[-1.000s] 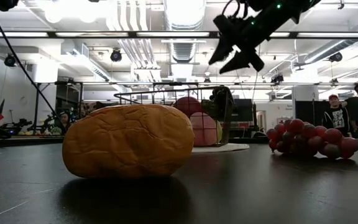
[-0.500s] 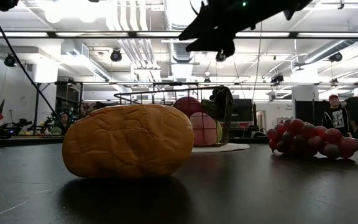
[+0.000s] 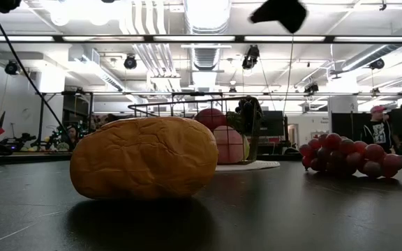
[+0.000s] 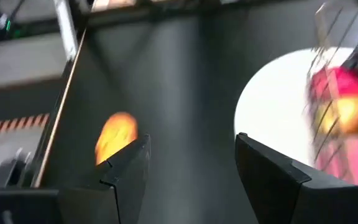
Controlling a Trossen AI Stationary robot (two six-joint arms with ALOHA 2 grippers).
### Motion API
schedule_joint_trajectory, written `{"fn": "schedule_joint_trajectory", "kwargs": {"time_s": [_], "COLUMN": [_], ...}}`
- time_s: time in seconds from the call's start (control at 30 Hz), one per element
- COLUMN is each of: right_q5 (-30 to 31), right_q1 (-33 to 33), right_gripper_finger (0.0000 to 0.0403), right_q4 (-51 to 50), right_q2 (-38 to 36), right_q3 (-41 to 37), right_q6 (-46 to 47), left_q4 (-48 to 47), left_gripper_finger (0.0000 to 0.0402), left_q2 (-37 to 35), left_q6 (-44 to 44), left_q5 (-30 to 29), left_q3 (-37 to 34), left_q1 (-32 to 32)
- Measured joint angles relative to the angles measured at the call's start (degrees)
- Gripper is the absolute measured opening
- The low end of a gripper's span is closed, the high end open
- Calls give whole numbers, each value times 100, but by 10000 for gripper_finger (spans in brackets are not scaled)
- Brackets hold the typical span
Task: Build produce basket
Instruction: Put the pink grapes into the silver basket
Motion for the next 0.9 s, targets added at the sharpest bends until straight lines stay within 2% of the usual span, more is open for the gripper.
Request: {"fn": "schedule_joint_trajectory", "kwargs": {"time_s": [0.23, 0.43, 0.67, 0.77, 0.9], "right_q5": [-50, -39, 27, 133, 366], "right_q1": [798, 1042, 1109, 1107, 1105], "right_gripper_finger": [219, 221, 264, 286, 302], "right_q4": [-1088, -1617, -2309, -2680, -2927], "right_q2": [-44, -33, -12, 14, 232], "right_q3": [128, 103, -93, -245, -374], "right_q6": [489, 1969, 3638, 4335, 4789], "left_q4": [774, 831, 829, 812, 829], "left_gripper_finger": [150, 150, 150, 150, 150], "left_q2": [701, 1436, 2089, 2174, 2108], "left_q6": [-724, -1478, -1256, -1005, -706], "left_q5": [41, 41, 13, 7, -14], "left_q3": [14, 275, 765, 883, 911], "left_q1": [-147, -445, -757, -779, -773]}}
